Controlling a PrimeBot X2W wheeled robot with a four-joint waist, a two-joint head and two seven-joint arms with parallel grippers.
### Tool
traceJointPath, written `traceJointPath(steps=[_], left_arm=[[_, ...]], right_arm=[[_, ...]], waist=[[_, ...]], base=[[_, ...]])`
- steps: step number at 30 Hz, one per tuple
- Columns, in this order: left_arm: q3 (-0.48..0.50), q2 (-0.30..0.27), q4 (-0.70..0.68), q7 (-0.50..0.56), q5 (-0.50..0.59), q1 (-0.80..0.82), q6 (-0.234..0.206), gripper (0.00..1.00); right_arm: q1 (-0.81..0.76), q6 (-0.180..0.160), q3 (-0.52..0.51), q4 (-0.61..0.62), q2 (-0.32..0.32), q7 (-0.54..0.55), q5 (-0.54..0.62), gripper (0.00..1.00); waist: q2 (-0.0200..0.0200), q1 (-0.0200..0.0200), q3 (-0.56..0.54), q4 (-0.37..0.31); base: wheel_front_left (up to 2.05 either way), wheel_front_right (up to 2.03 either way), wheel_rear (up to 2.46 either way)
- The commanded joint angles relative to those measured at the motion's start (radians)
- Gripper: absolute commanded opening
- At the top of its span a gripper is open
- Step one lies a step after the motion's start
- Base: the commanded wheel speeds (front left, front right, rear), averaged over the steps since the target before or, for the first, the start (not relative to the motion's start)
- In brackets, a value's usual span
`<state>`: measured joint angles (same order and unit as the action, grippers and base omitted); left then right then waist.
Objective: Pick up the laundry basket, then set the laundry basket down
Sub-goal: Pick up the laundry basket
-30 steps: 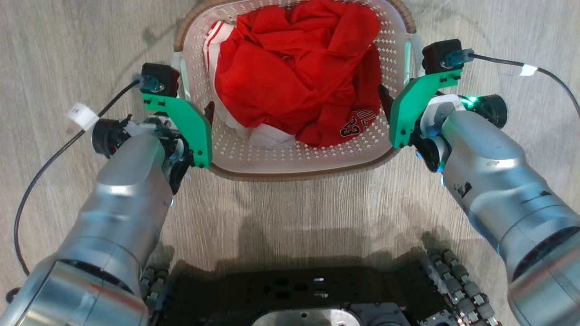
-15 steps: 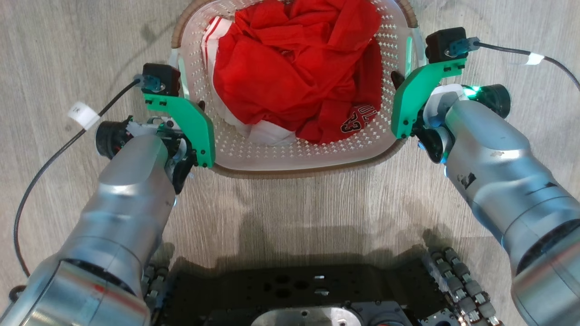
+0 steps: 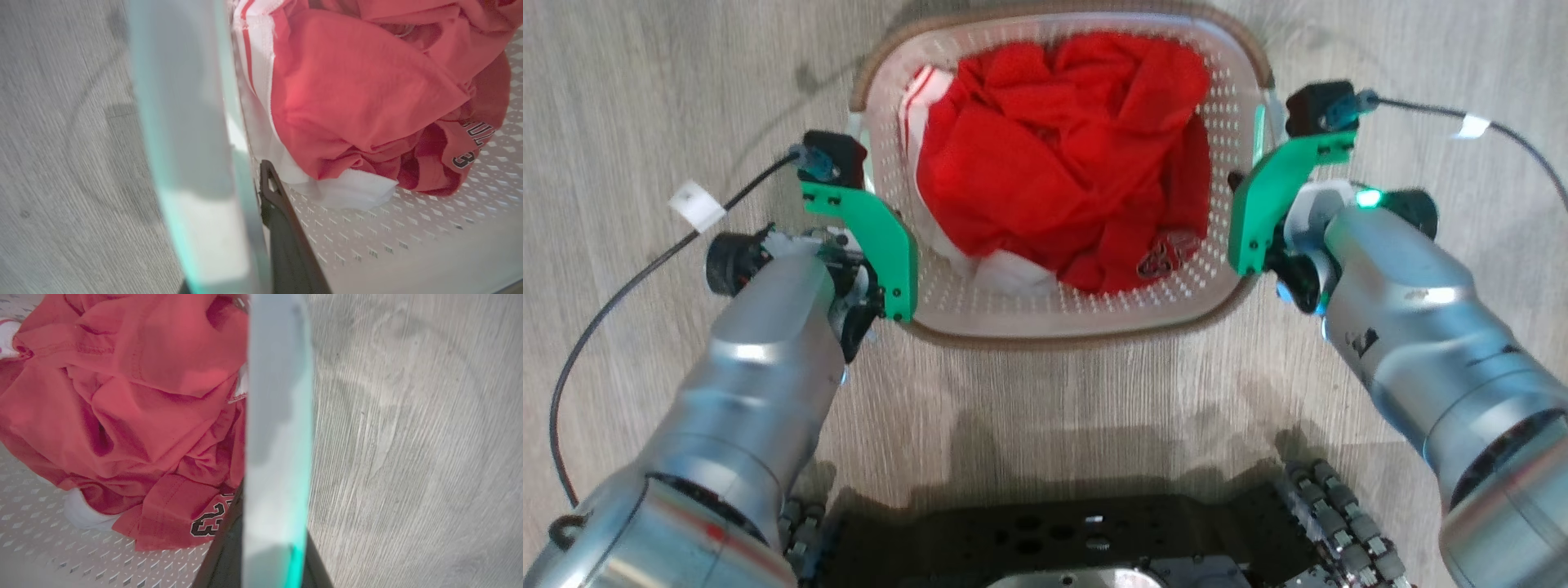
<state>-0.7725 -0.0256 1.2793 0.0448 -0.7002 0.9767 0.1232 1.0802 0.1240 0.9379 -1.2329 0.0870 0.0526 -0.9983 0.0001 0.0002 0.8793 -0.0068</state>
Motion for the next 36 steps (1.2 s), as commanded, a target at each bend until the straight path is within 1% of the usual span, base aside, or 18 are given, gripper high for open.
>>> traceJointPath(steps=[1,9,16,17,26,27,36], left_arm=[[-0.008,-0.025,-0.01,0.01,-0.003,-0.047,0.007,0.0],[-0.092,-0.025,-0.054,0.14,-0.052,-0.094,0.007,0.0],[-0.162,-0.025,-0.089,0.229,-0.113,-0.141,0.007,0.0],[-0.177,-0.025,-0.089,0.24,-0.13,-0.155,0.007,0.0],[-0.215,-0.025,-0.095,0.253,-0.214,-0.233,0.007,0.0],[-0.215,-0.025,-0.095,0.253,-0.214,-0.233,0.007,0.0],[-0.268,-0.045,-0.095,0.308,-0.275,-0.312,0.007,0.0]], right_arm=[[-0.073,0.007,0.014,0.0,-0.009,0.008,-0.005,0.0],[-0.118,0.007,0.045,-0.01,-0.014,0.12,-0.037,0.0],[-0.168,0.007,0.086,0.004,0.0,0.215,-0.058,0.0],[-0.184,0.007,0.093,0.008,0.005,0.23,-0.066,0.0],[-0.267,0.007,0.122,0.026,-0.001,0.272,-0.106,0.0],[-0.267,0.007,0.122,0.026,-0.001,0.272,-0.106,0.0],[-0.355,0.007,0.159,0.071,-0.021,0.319,-0.161,0.0]], waist=[[-0.0001,-0.0002,-0.021,-0.008],[-0.0001,-0.0002,-0.132,-0.021],[-0.0001,-0.0002,-0.263,-0.016],[-0.0001,-0.0002,-0.304,-0.016],[-0.0001,-0.0002,-0.495,-0.012],[-0.0001,-0.0002,-0.495,-0.012],[-0.0001,-0.0002,-0.69,-0.017]], base=[[0.0,0.0,0.0],[0.0,0.0,0.0],[0.0,0.0,0.0],[0.0,0.0,0.0],[0.0,0.0,0.0],[0.0,0.0,0.0],[0.0,0.0,0.0]])
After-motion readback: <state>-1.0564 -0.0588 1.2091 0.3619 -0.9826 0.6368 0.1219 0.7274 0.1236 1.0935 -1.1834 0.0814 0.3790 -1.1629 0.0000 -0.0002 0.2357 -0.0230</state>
